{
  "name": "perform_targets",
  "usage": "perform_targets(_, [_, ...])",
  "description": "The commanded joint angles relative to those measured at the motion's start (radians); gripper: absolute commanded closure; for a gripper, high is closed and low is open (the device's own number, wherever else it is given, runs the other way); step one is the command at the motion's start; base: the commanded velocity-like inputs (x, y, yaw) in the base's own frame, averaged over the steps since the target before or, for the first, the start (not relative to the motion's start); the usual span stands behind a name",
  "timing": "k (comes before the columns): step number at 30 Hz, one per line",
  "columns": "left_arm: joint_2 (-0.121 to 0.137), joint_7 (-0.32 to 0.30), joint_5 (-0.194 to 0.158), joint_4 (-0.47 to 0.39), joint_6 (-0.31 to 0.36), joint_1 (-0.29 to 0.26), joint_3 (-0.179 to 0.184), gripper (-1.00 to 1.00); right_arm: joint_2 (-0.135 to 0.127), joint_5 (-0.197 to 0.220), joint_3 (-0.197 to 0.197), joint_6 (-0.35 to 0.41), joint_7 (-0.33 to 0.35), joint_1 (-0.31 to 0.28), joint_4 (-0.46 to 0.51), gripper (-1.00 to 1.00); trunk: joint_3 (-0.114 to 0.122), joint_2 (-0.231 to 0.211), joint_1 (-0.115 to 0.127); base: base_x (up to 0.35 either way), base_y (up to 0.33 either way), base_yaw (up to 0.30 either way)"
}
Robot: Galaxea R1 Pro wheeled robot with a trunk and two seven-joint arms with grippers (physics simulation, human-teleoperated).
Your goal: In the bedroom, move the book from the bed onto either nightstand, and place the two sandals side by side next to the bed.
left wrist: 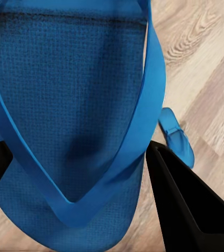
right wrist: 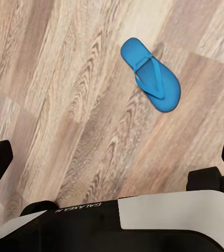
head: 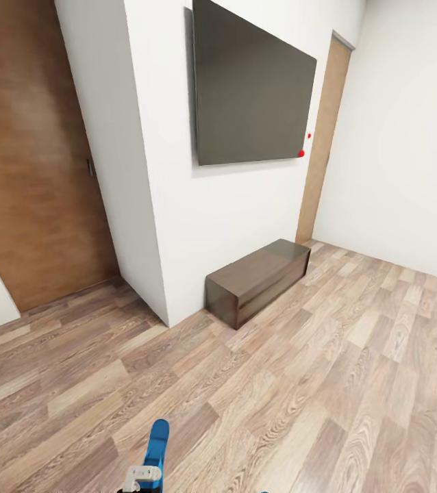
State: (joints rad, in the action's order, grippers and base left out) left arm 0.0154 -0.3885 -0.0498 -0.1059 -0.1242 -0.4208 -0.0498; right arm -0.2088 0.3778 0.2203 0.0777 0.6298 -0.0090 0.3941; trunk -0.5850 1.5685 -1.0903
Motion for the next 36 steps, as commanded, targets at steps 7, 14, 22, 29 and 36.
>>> perform_targets(7, [0.0,-0.007,-0.004,0.002,0.0,-0.001,-0.005,1.0,0.0,0.009,0.004,0.008,0.005,0.0,0.0,-1.0,-0.001,0.0,0.0,0.0,0.0,0.292])
perform_targets(14, [0.0,-0.007,-0.004,0.002,0.0,-0.001,-0.005,1.0,0.0,0.009,0.004,0.008,0.005,0.0,0.0,-1.0,-0.001,0.0,0.0,0.0,0.0,0.292])
perform_targets(22, [0.0,-0.007,-0.004,0.002,0.0,-0.001,-0.005,1.0,0.0,0.009,0.004,0.008,0.005,0.0,0.0,-1.0,-0.001,0.0,0.0,0.0,0.0,0.247])
perform_targets(29, [0.0,-0.007,-0.004,0.002,0.0,-0.001,-0.005,1.0,0.0,0.009,0.004,0.008,0.005,0.0,0.0,-1.0,-0.001,0.0,0.0,0.0,0.0,0.024])
perform_targets(36, [0.0,-0.007,-0.004,0.002,0.0,-0.001,-0.005,1.0,0.0,0.009,0.004,0.008,0.005,0.0,0.001,-1.0,-0.001,0.0,0.0,0.0,0.0,0.0])
